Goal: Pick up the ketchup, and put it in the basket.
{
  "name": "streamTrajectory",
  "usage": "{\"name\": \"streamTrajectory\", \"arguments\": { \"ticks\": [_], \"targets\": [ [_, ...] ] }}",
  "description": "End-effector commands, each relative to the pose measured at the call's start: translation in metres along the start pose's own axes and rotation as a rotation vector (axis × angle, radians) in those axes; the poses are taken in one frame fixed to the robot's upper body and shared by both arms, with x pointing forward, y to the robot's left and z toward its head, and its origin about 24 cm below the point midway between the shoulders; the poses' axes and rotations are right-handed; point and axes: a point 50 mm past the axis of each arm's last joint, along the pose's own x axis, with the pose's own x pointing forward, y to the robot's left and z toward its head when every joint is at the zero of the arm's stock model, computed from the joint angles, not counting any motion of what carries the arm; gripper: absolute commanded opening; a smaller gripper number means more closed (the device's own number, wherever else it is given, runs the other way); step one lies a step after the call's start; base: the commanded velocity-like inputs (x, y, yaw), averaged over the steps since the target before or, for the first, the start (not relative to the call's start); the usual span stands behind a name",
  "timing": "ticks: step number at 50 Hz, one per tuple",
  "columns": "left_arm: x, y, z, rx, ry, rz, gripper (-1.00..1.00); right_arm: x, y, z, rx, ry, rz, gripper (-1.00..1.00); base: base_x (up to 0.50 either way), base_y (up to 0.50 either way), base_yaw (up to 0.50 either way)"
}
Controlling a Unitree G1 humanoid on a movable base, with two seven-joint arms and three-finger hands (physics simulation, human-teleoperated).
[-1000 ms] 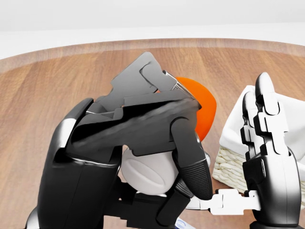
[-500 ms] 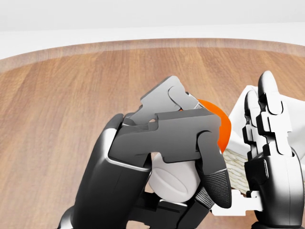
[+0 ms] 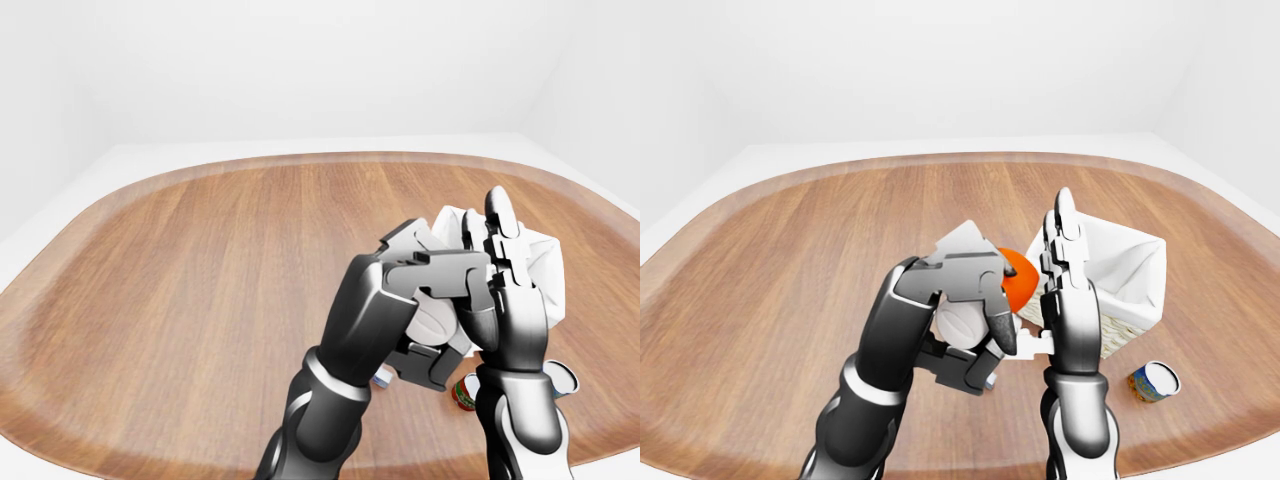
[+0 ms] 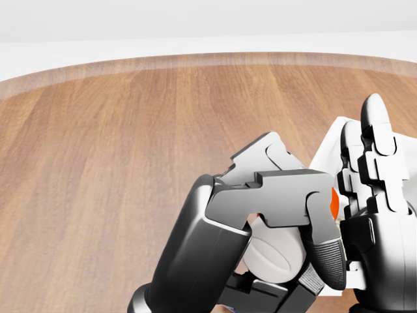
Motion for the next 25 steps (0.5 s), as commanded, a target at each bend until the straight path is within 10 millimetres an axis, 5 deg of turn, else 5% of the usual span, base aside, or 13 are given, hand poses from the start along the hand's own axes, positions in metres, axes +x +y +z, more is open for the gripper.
{"name": "streamTrajectory", "arguments": {
  "ticks": [1, 12, 13, 14, 18, 19, 25],
  "targets": [
    [-0.0018, -0.0047, -0.006, -0.083, 0.032, 0.043, -0.91, -0.0006, -0.0001, 0.001, 0.001, -0.002, 0.002, 1.0, 0.0, 0.0, 0.0],
    [-0.0038, -0.0107, -0.0067, -0.097, 0.044, 0.032, -0.9, -0.0029, 0.0018, 0.0033, 0.027, -0.006, 0.034, 1.0, 0.0, 0.0, 0.0],
    [-0.0038, -0.0109, -0.0061, -0.097, 0.041, 0.031, -0.9, -0.0036, 0.0016, 0.0026, 0.026, 0.0, 0.028, -0.29, 0.0, 0.0, 0.0],
    [-0.0038, -0.0107, -0.0052, -0.097, 0.037, 0.03, -0.9, -0.0043, 0.0024, 0.0001, 0.021, 0.013, 0.032, -1.0, 0.0, 0.0, 0.0],
    [-0.0047, -0.0107, -0.0043, -0.098, 0.035, 0.029, -0.87, -0.0035, 0.003, -0.0002, 0.017, 0.011, 0.031, -1.0, 0.0, 0.0, 0.0],
    [-0.0051, -0.0098, -0.0002, -0.098, 0.019, 0.031, 1.0, -0.0031, 0.0033, -0.0029, 0.014, 0.022, 0.031, -1.0, 0.0, 0.0, 0.0],
    [-0.0052, -0.0085, 0.0007, -0.097, 0.014, 0.035, 1.0, -0.0031, 0.0049, -0.003, 0.009, 0.022, 0.036, -1.0, 0.0, 0.0, 0.0]
  ]
}}
